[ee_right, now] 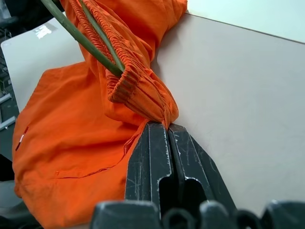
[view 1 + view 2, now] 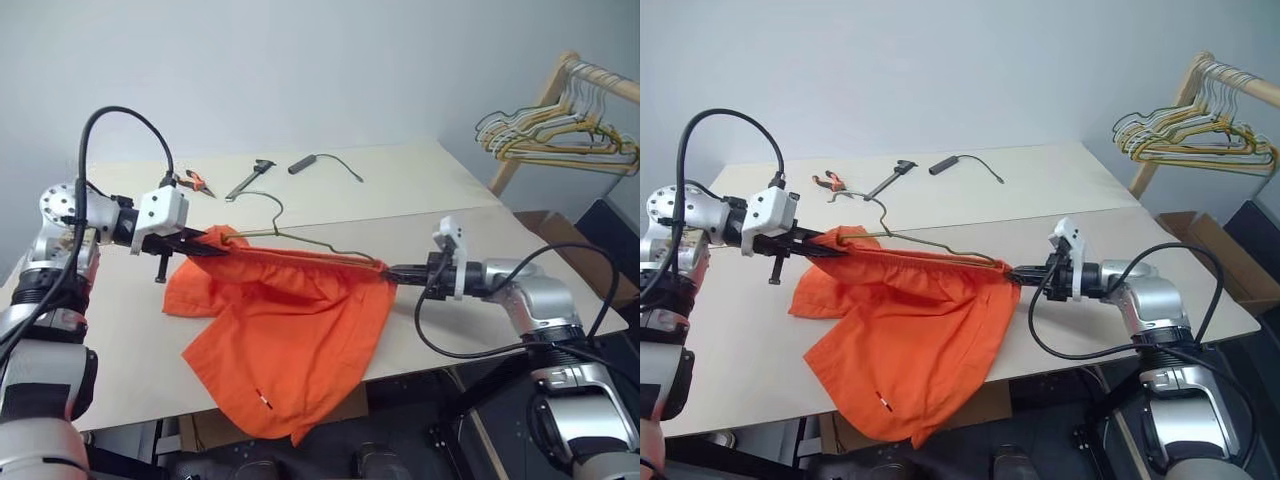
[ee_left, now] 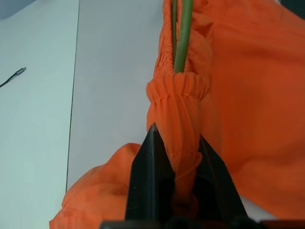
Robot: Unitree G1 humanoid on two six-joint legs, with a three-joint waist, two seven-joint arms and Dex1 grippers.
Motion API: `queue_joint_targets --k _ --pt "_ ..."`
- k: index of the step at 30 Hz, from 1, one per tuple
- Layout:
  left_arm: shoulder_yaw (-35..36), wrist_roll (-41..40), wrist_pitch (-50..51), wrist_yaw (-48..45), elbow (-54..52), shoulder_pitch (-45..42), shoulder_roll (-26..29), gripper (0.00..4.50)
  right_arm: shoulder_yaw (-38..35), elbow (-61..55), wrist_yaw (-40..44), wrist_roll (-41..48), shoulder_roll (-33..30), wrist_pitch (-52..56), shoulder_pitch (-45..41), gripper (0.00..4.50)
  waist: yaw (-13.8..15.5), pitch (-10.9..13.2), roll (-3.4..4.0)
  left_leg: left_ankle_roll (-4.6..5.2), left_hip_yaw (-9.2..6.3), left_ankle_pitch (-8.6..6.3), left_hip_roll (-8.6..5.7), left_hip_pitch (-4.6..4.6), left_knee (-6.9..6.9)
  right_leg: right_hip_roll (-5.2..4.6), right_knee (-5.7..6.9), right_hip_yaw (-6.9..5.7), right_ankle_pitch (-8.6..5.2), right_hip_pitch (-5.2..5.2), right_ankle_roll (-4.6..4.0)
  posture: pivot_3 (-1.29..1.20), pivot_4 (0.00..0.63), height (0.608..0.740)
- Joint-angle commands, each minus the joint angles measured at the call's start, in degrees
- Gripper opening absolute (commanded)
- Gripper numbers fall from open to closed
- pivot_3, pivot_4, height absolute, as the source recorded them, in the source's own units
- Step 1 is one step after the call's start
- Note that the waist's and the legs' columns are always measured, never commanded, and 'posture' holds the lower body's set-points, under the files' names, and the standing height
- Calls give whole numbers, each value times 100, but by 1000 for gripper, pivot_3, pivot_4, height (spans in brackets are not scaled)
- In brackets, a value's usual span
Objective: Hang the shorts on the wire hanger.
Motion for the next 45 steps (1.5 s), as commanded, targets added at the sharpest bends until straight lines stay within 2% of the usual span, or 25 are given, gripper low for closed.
queue_joint_targets --k 1,5,10,20,27,35,39,45 --pt "270 311 -49 186 51 -187 155 0 -87 -131 -3 -310 -449 -262 -58 11 12 0 0 0 1 0 0 -1 0 0 0 0 0 0 0 -2 0 740" --pt "210 541 40 201 -37 -234 100 0 159 -526 -15 -492 -586 -277 -220 11 4 0 0 0 3 0 0 -4 0 -1 0 -1 0 -4 0 -10 0 740" --pt "164 1014 -132 535 328 -336 99 0 311 -283 79 -665 -737 -303 -421 11 -5 0 0 0 14 0 1 -2 0 1 1 -1 0 -4 0 -11 0 740" --pt "196 1241 -271 648 391 -399 118 0 493 -243 157 -879 -783 -479 -608 11 -5 0 0 1 32 0 2 -15 0 0 -1 -1 0 -14 0 -5 0 740" --pt "179 1415 -306 835 272 -611 -81 0 681 -927 225 -1067 -813 -483 -951 11 5 0 1 0 31 0 2 -22 2 -1 2 -1 0 -22 0 -7 0 740" --pt "142 1591 -336 983 231 -858 -486 0 1123 -1778 78 -1514 -729 -335 -1378 11 6 0 1 0 36 0 2 -60 8 -1 12 0 0 -61 -1 -24 0 740" --pt "156 1669 -409 979 252 -897 -529 0 1279 -1726 -168 -1773 -588 -172 -1529 11 -15 0 1 0 40 0 2 -78 17 -1 18 0 1 -78 -1 -28 0 740" --pt "186 1696 -484 1067 313 -831 -557 0 1278 -1669 -535 -2027 -317 -473 -1470 11 -29 0 1 -1 43 1 4 -76 16 1 22 2 1 -80 -1 -27 0 740"
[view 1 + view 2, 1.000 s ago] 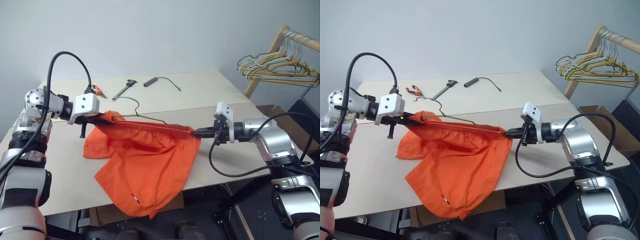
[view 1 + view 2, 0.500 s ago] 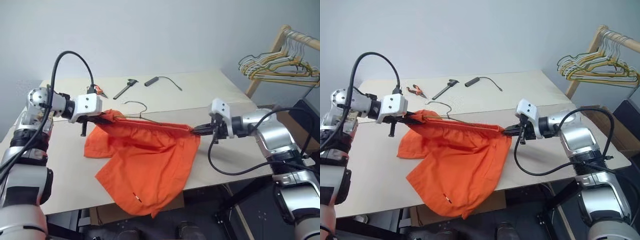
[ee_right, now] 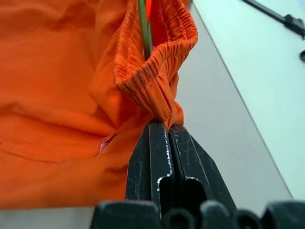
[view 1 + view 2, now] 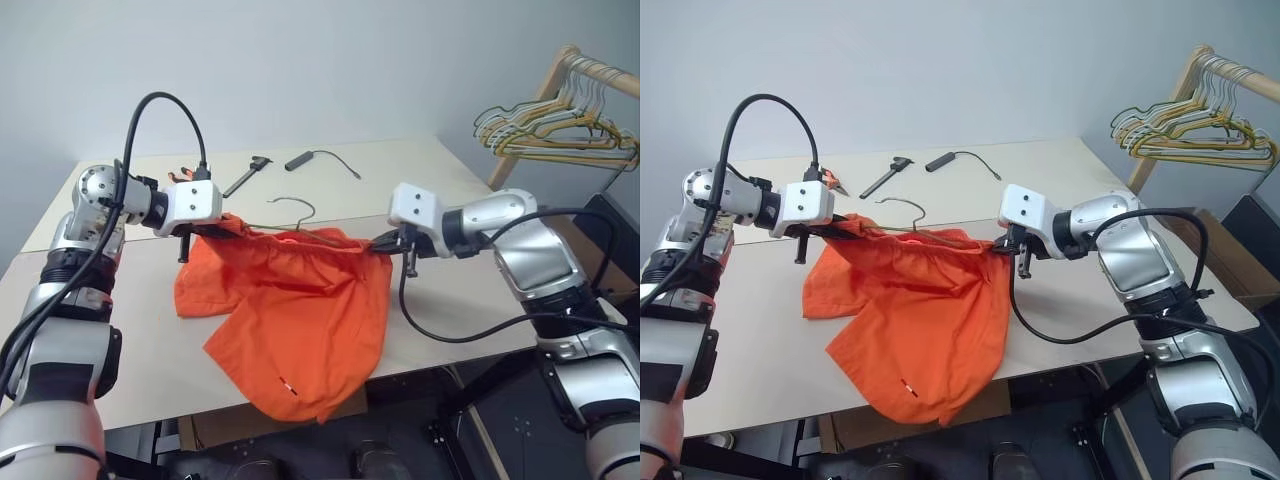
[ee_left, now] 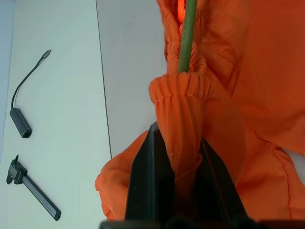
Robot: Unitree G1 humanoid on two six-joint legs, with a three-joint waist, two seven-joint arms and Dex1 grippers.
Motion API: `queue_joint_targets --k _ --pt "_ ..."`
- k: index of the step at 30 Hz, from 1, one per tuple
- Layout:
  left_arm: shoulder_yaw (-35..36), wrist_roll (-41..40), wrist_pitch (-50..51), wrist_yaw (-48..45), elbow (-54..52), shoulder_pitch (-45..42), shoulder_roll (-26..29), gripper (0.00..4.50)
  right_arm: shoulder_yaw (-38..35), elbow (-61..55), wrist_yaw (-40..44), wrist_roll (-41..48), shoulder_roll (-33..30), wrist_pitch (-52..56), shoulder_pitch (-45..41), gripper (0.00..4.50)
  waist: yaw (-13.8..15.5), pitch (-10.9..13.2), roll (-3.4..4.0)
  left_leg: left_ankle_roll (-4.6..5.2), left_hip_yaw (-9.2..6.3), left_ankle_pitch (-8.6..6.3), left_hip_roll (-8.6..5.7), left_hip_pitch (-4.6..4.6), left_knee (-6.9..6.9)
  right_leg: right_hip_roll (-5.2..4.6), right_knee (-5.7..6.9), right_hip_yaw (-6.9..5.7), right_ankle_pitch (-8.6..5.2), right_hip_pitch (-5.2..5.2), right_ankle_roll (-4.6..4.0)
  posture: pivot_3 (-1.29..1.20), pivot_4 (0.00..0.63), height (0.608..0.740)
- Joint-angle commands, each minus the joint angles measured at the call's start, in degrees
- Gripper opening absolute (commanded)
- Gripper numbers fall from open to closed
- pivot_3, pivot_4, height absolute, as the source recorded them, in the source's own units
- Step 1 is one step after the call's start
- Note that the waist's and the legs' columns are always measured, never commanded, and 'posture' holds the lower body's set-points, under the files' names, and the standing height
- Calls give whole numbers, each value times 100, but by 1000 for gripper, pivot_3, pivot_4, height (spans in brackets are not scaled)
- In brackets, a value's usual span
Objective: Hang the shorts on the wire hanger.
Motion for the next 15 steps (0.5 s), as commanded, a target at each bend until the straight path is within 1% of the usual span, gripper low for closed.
queue_joint_targets --k 1,2,4,5,8,9,12,15 --pt "145 -8 -91 101 -11 -148 18 0 -144 -110 -155 8 124 -187 -121 11 2 0 0 0 0 0 0 0 0 0 0 0 0 0 0 -26 0 740" --pt "152 -7 -86 125 -17 -126 18 0 -174 -149 -142 56 157 -193 -98 11 3 0 0 0 0 0 0 0 1 0 0 0 0 0 0 -26 0 740" --pt "235 -117 -47 146 -22 -88 -27 0 -151 -207 -114 81 204 -225 -40 475 2 0 0 0 0 0 -1 -1 1 -1 0 0 0 0 0 -27 0 740" --pt "284 -189 -4 136 -35 -82 -51 0 -119 -166 -160 45 252 -199 -36 639 2 0 0 0 0 0 -1 -1 1 -1 0 0 0 0 0 -26 0 740" --pt "363 -254 28 142 -78 -76 -71 0 -54 4 -122 42 343 -235 68 1669 4 0 0 0 0 0 0 -1 2 -1 -1 0 0 1 0 -23 0 740" --pt "374 -247 29 141 -90 -73 -73 0 -61 30 -112 40 357 -294 104 1669 5 0 0 0 0 0 0 -1 2 -1 0 0 0 1 0 -22 0 740" --pt "402 -245 31 101 -112 -59 -79 0 -244 629 -325 115 648 -491 115 1669 0 0 -1 0 1 0 -1 0 2 -1 0 0 0 3 0 -17 0 740" --pt "415 -204 19 129 -79 -57 -79 0 -275 923 -252 105 687 -715 149 1669 -7 0 -1 -2 1 1 -2 3 2 -1 2 0 1 3 0 -17 0 740"
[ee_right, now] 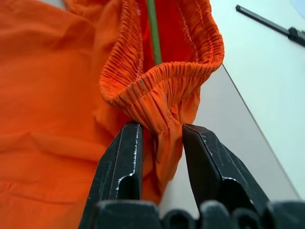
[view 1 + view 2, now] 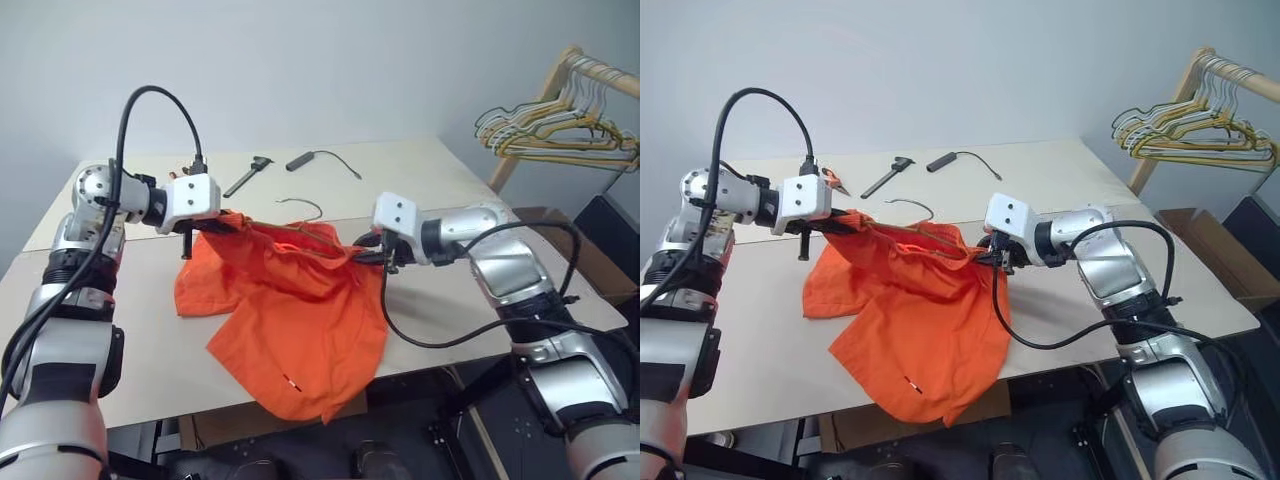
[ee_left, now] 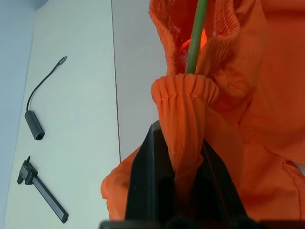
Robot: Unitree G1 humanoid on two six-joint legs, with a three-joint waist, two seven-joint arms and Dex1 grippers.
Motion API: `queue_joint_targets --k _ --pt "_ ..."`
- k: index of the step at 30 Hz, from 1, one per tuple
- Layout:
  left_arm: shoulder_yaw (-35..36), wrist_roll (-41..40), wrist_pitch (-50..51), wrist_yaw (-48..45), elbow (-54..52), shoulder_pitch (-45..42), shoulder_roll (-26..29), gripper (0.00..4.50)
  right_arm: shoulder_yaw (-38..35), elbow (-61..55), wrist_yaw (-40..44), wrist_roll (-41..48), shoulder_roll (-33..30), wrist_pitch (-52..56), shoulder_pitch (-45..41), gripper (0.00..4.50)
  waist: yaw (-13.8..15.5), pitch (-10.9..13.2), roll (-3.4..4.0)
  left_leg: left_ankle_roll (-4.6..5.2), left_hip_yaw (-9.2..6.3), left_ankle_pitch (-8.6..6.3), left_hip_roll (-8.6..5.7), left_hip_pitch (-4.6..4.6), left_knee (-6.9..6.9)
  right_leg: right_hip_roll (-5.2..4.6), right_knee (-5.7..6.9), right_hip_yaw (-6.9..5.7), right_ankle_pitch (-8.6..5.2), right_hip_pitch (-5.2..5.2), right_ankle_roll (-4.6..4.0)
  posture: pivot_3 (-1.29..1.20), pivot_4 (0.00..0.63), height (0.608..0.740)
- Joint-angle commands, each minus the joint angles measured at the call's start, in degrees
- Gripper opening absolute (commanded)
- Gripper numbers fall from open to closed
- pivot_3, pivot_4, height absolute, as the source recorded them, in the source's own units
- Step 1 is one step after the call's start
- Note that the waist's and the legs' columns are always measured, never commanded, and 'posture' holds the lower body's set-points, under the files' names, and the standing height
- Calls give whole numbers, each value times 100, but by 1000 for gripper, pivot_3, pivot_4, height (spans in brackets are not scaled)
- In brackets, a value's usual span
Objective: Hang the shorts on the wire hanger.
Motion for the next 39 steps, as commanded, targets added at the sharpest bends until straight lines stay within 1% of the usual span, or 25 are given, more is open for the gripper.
queue_joint_targets --k 1,5,11,20,23,26,27,34,36,38,39 --pt "173 -113 -15 68 -64 -76 23 0 -246 201 67 117 -29 -353 9 1669 -3 0 0 0 0 0 0 0 0 0 0 0 0 0 0 -16 0 740" --pt "199 -160 -11 34 -88 -51 10 0 -266 329 155 159 13 -555 73 1669 -11 0 0 0 -1 0 1 -2 -1 0 -2 0 0 0 0 -16 0 740" --pt "252 -433 107 -293 -276 -10 -49 0 -385 534 35 203 314 -645 -42 1669 -66 0 0 -1 -3 1 1 0 0 1 3 0 0 0 0 -15 0 740" --pt "296 -454 123 -225 -332 50 -75 0 -527 584 333 528 418 -381 -207 1669 -115 0 0 -1 -7 1 1 0 0 0 3 0 0 0 0 -12 0 740" --pt "415 -649 261 -293 -400 81 -121 0 -569 595 392 651 446 -268 -223 1127 -115 0 0 -2 -8 1 1 0 0 0 5 0 0 0 0 -10 0 740" --pt "469 -732 276 -337 -429 107 -123 0 -536 605 393 621 456 -243 -226 182 -115 0 0 -2 -9 1 1 0 1 0 6 0 0 0 0 -11 0 740" --pt "503 -787 309 -341 -428 106 -138 0 -523 609 391 592 461 -283 -215 13 -115 0 0 -2 -9 1 1 0 1 0 6 0 0 0 0 -11 0 740" --pt "547 -761 179 -245 -294 147 -181 0 -506 550 336 491 470 -452 -116 13 -115 0 0 -2 -10 1 1 0 1 0 6 0 0 0 0 -15 0 740" --pt "629 -818 209 -172 -166 116 -242 577 -535 487 317 518 455 -391 -94 0 -115 0 0 -2 -10 1 1 0 1 0 6 0 0 0 0 -17 0 740" --pt "739 -889 250 -116 -50 60 -297 1028 -571 413 305 554 427 -316 -72 0 -114 0 1 -2 -10 1 1 1 1 0 6 0 0 0 0 -20 0 740" --pt "772 -886 216 -88 -18 47 -308 1384 -580 390 300 565 418 -291 -66 0 -115 0 1 -2 -10 1 1 0 1 0 6 0 0 0 0 -21 0 740"
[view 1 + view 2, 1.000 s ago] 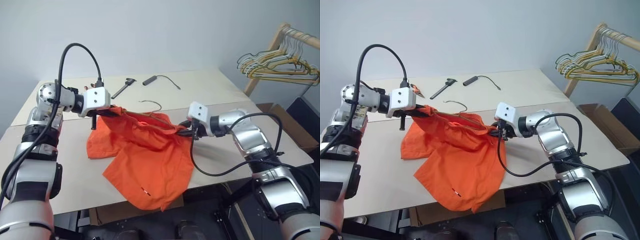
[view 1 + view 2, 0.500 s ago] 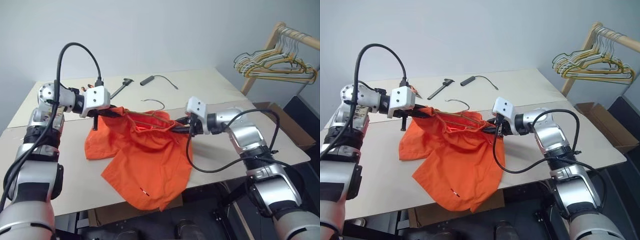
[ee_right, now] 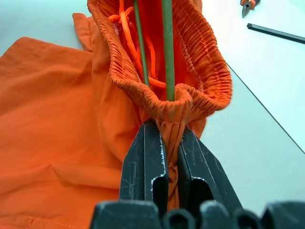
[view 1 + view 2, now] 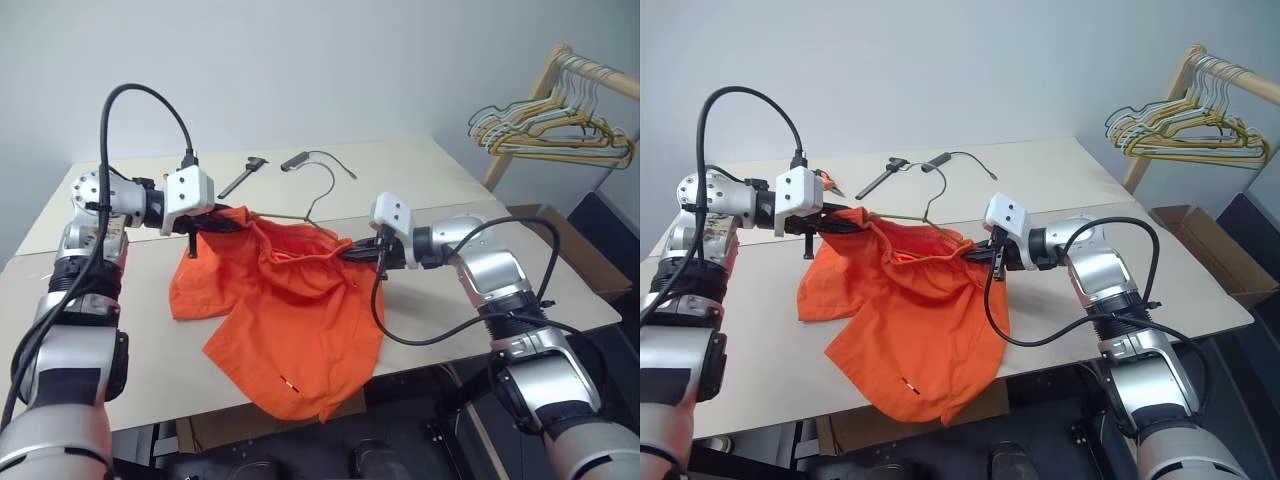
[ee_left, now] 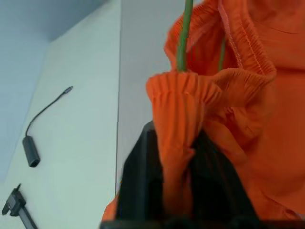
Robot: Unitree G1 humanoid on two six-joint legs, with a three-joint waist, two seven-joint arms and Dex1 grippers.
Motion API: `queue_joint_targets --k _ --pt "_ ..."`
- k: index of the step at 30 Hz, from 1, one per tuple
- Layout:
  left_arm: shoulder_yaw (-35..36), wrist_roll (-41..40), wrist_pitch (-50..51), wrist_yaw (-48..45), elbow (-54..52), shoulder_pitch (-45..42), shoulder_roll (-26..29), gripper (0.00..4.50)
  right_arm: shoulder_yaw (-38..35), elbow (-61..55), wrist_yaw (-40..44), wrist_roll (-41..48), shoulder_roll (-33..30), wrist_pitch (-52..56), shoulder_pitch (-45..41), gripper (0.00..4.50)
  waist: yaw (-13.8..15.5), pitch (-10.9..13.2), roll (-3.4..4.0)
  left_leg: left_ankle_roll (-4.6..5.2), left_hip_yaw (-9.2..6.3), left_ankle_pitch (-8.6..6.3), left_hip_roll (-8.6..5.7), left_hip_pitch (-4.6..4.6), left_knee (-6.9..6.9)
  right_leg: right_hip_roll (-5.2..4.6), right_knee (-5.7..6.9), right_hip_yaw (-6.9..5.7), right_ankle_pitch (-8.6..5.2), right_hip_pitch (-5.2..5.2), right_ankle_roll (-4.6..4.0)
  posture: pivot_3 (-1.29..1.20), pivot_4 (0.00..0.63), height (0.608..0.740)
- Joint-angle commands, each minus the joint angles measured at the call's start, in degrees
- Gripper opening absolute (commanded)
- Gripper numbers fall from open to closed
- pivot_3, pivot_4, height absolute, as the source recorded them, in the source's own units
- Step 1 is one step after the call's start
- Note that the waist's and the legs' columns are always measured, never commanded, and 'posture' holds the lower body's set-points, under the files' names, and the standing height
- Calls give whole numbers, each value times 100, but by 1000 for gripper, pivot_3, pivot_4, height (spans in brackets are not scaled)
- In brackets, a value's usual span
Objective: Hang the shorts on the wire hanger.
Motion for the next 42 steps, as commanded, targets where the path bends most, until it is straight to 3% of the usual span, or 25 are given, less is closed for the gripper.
queue_joint_targets --k 1,9,10,14,20,22,25,31,38,42 --pt "284 -201 -116 193 145 -226 -52 1733 -227 -308 -81 155 -64 153 -32 0 -3 0 0 0 -1 0 0 0 1 0 0 0 0 0 0 -22 0 740" --pt "681 -499 -101 164 178 -333 82 4332 -675 -665 -397 338 -315 703 255 0 -2 0 0 0 -2 0 -1 -2 0 -1 -2 -1 0 1 0 -34 0 740" --pt "708 -512 -96 186 170 -323 97 4460 -714 -745 -450 364 -349 776 304 0 -4 0 0 0 -2 0 -1 -1 -1 -1 -2 -1 0 0 0 -36 0 740" --pt "953 -841 194 151 -166 -137 71 4460 -1170 -1512 -888 598 -615 1568 706 0 1 0 0 0 -2 0 -1 -2 1 -2 -1 -1 0 0 0 -46 0 740" --pt "1261 -1695 1228 183 -1542 581 -207 4460 -2164 -2706 -2138 943 -809 3760 1033 0 -2 0 0 0 -37 0 0 -2 2 -4 2 6 0 0 0 -70 0 740" --pt "1412 -2225 1809 400 -2206 875 -494 4460 -2689 -2946 -2577 1063 -753 4640 1018 0 -5 0 0 0 -38 0 1 1 1 -3 2 8 1 0 1 -86 0 740" --pt "1490 -2705 2374 776 -2990 1224 -917 4460 -2858 -3206 -2960 1070 -869 5470 1052 0 -5 -2 0 1 -42 -1 -1 3 3 -4 2 10 1 4 1 -101 0 740" --pt "1368 -2784 2657 1480 -3778 1583 -1527 4460 -3740 -3204 -4318 458 -438 6847 804 0 -39 -5 5 1 -38 -1 -7 17 -3 -3 1 25 2 11 3 -117 0 740" --pt "1569 -3590 3194 1819 -4502 1918 -1984 4460 -4762 -3272 -5988 -603 575 7219 212 0 -198 -16 24 1 -39 -1 -9 18 -7 -3 0 33 3 10 5 -138 0 740" --pt "1464 -3600 3243 1985 -4693 2044 -2138 4460 -4769 -3074 -7132 -1348 837 6491 105 0 -297 -22 34 1 -45 -1 -12 19 -8 -3 -1 34 4 13 7 -133 0 740"
